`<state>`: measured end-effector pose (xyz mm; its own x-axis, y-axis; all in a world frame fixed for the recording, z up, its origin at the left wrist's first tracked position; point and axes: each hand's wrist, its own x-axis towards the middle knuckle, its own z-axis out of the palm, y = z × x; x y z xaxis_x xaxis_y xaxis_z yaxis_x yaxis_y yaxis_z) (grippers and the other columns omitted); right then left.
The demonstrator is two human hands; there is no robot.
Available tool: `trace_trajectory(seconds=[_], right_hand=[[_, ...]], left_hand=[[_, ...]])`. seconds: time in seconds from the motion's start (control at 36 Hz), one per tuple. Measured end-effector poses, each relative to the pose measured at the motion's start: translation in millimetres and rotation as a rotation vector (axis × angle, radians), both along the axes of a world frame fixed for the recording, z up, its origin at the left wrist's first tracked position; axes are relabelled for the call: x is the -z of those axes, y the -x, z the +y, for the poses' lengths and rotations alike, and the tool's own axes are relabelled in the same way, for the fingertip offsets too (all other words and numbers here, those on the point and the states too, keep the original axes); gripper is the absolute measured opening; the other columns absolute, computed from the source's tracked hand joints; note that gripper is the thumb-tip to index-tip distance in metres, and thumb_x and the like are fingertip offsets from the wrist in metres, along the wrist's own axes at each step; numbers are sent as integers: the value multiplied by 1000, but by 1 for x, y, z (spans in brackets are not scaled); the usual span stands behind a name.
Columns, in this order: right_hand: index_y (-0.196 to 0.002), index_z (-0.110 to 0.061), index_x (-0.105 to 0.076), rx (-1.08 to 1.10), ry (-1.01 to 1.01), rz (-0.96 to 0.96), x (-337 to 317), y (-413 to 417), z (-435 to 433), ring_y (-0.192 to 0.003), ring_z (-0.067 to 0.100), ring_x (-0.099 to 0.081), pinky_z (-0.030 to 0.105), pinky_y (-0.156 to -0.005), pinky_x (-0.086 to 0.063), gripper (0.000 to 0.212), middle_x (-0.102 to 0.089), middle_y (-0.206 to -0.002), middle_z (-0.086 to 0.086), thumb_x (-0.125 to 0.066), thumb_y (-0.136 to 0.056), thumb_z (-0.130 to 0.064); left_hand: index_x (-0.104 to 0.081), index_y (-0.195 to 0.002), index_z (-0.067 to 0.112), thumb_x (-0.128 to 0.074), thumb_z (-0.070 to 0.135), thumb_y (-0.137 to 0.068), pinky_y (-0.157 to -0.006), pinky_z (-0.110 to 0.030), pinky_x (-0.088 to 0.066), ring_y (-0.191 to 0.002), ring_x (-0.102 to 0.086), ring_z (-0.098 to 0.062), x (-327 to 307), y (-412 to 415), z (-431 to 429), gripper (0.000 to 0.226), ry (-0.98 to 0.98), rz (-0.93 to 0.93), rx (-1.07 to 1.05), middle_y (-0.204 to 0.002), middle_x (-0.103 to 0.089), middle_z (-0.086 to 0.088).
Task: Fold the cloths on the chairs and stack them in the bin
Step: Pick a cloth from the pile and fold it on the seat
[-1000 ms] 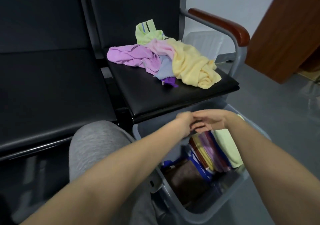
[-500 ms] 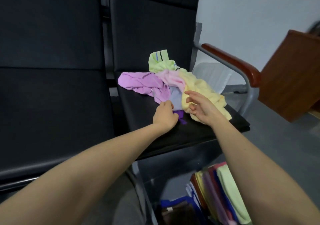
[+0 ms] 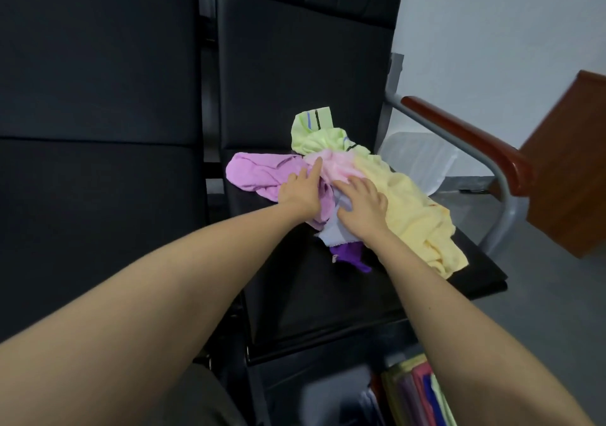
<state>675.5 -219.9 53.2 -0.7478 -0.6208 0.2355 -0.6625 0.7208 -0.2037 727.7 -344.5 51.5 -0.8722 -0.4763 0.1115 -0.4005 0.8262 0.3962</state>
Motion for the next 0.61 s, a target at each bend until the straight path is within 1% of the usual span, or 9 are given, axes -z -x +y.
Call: trace_trajectory(seconds=[0.06, 0.14, 0.25, 0.31, 0.36, 0.42, 0.47, 0.53, 0.61], right_hand=[[-145, -39, -30, 1, -88, -9, 3, 0, -6, -144, 25, -1, 38, -109, -12, 61, -10, -158, -3, -51, -90, -26], [-148, -42, -22, 14, -197, -77, 8, 0, -17, -144, 32, 12, 46, -114, -1, 66, 7, -160, -1, -53, -90, -41], [-151, -38, -11, 56, -262, -103, 13, 3, -24, -144, 32, 15, 48, -115, 2, 78, 15, -159, 1, -54, -87, -49], [-152, -37, -8, 36, -245, -158, 14, 7, -23, -144, 30, 18, 49, -115, 6, 84, 17, -159, 1, -56, -85, -54], [-152, -36, -3, 28, -222, -224, 15, 11, -18, -143, 28, 23, 47, -114, 9, 93, 20, -158, 1, -60, -81, -59], [-152, -35, 0, 43, -206, -254, 17, 14, -15, -143, 26, 24, 46, -114, 10, 98, 20, -158, 2, -61, -79, -62], [-152, -36, 1, 51, -199, -261, 18, 13, -14, -143, 26, 24, 45, -114, 11, 96, 21, -158, 2, -61, -81, -58], [-152, -35, 0, 57, -215, -263, 16, 9, -17, -143, 27, 24, 46, -114, 11, 92, 22, -157, 2, -59, -84, -55], [-151, -37, 0, 81, -248, -248, 13, 3, -22, -144, 30, 21, 50, -114, 8, 90, 22, -157, 5, -59, -85, -50]], left_hand=[[-13, -150, 20, -60, 19, -87, -89, -39, -38, -124, -40, -30, 7, 3, -9, 79, -23, -44, -13, -134, -48, -11], [-53, -122, 10, -52, 23, -91, -83, -34, -38, -113, -49, -31, 18, -1, -13, 33, 35, 17, -16, -119, -59, -14], [-59, -110, 4, -48, 25, -92, -87, -36, -34, -115, -40, -31, 30, -4, -14, 29, 73, 119, -36, -120, -50, -14], [-61, -90, 2, -49, 27, -92, -88, -38, -35, -114, -39, -32, 28, -8, -19, 27, -82, 199, -51, -115, -50, -16], [-49, -65, 5, -49, 21, -92, -76, -37, -38, -94, -49, -31, 20, -14, -22, 32, -276, 345, -92, -91, -56, -19], [-55, -72, 2, -42, 16, -95, -68, -34, -36, -80, -54, -30, 8, -21, -25, 30, -497, 473, -237, -78, -58, -18], [-60, -98, -4, -38, 11, -97, -63, -31, -38, -78, -57, -28, 4, -24, -35, 27, -702, 619, -464, -80, -60, -12], [-61, -94, 1, -39, 18, -96, -52, -26, -40, -72, -56, -23, 2, -30, -46, 28, -992, 804, -561, -73, -57, -5], [-58, -66, 5, -38, 43, -97, -39, -20, -41, -48, -57, -23, 5, -40, -55, 53, -1000, 610, -514, -52, -58, -9]])
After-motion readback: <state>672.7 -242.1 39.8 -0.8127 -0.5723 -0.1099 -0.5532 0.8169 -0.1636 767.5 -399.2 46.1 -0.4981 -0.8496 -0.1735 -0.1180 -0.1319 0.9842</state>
